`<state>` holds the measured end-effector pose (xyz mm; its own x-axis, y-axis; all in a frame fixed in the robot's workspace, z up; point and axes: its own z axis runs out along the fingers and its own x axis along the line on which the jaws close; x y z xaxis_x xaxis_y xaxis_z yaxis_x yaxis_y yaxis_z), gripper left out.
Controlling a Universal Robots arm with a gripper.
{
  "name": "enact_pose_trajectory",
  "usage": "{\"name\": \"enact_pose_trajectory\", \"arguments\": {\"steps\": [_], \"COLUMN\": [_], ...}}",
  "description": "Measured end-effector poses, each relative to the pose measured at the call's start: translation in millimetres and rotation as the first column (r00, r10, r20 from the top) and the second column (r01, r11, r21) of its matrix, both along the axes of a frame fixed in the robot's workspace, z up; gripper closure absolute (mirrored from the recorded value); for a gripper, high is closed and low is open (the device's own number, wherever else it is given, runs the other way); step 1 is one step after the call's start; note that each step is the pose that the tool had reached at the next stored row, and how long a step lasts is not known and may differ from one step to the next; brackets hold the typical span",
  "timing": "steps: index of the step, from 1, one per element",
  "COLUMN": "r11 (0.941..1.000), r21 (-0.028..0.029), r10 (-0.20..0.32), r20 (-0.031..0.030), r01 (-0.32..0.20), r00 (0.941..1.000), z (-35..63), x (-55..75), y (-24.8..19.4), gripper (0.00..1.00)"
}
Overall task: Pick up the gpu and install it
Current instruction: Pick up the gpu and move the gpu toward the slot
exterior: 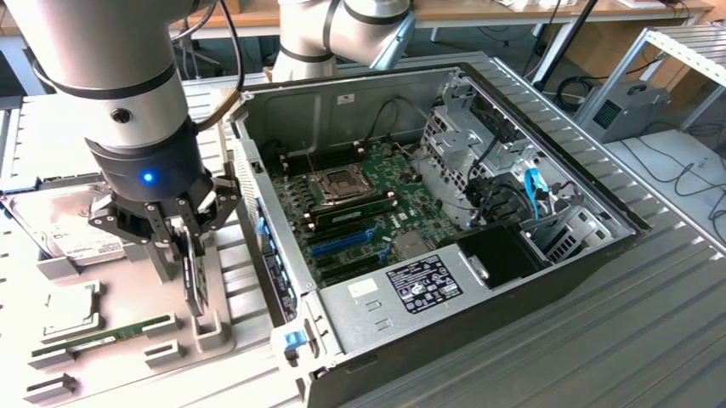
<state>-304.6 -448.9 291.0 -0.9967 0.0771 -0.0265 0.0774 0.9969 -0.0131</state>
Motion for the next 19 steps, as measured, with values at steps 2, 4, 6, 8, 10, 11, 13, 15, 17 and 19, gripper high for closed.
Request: {"name": "enact_pose_trajectory", "arguments": {"steps": [2, 4, 6, 8, 10, 11, 13, 15, 17, 19], "r11": [1.0, 1.0, 1.0, 1.0, 1.0, 1.0, 1.0, 1.0, 1.0, 1.0], "r21": [0.0, -0.0001, 0.0, 0.0, 0.0, 0.0, 0.0, 0.0, 0.0, 0.0], "r10": [0.0, 0.0, 0.0, 0.0, 0.0, 0.0, 0.0, 0.0, 0.0, 0.0], "r20": [0.0, -0.0001, 0.0, 0.0, 0.0, -0.0001, 0.0, -0.0001, 0.0, -0.0001], "r01": [0.0, 0.0, 0.0, 0.0, 0.0, 0.0, 0.0, 0.0, 0.0, 0.0], "r00": [1.0, 1.0, 1.0, 1.0, 1.0, 1.0, 1.0, 1.0, 1.0, 1.0], "z": [0.5, 0.9, 1.3, 1.7, 2.1, 2.3, 2.8, 3.2, 3.7, 4.2], "x": [0.0, 0.0, 0.0, 0.0, 0.0, 0.0, 0.0, 0.0, 0.0, 0.0], "y": [0.0, 0.0, 0.0, 0.0, 0.0, 0.0, 0.0, 0.0, 0.0, 0.0], "gripper": [0.74, 0.74, 0.74, 0.74, 0.74, 0.74, 0.74, 0.74, 0.74, 0.74]}}
